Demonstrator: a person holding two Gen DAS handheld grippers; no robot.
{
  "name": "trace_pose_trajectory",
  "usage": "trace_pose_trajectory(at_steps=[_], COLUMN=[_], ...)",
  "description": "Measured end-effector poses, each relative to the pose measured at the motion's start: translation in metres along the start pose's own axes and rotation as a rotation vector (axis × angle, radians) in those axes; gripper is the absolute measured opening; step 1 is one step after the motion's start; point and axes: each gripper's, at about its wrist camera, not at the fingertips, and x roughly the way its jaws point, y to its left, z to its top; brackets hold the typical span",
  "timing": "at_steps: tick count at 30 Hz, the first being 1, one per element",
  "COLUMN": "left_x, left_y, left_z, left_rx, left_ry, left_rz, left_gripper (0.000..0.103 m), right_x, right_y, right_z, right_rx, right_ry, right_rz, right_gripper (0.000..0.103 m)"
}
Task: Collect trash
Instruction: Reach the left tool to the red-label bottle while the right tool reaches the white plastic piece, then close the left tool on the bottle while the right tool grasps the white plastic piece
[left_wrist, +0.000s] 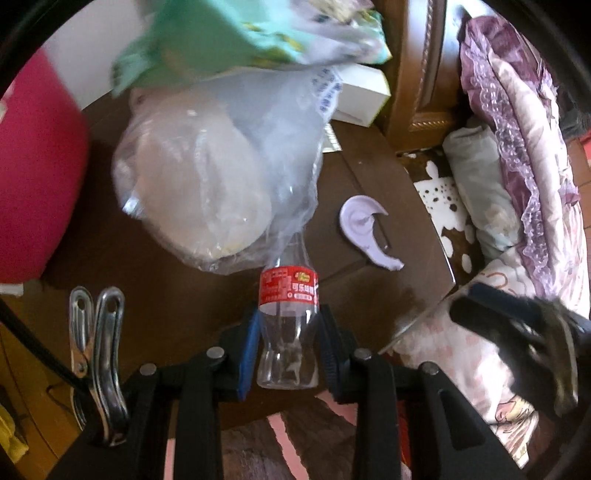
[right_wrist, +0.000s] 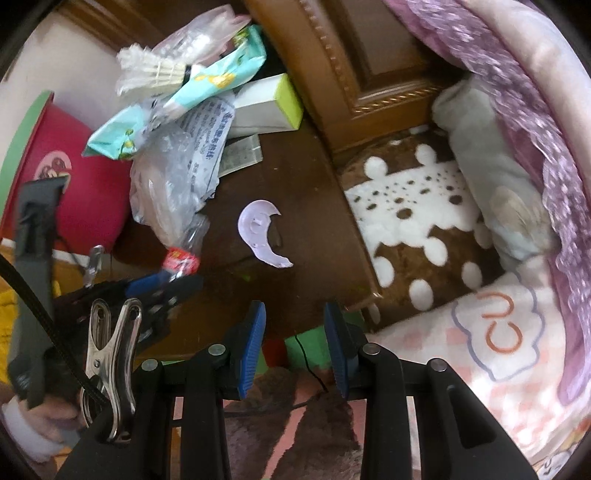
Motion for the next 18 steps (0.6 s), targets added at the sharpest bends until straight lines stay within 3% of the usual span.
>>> trace_pose_trajectory(at_steps=[18], left_x=[-0.043], left_y=[0.05], left_z=[-0.034], left_rx=[-0.078], left_ry=[-0.019], left_rz=[-0.125], left_gripper=[0.031], right_x=[0.067], right_y=[0.058], right_z=[0.039], right_rx=[-0.149], right_ry=[0.051], right_rz=[-0.117], right_gripper=[0.039])
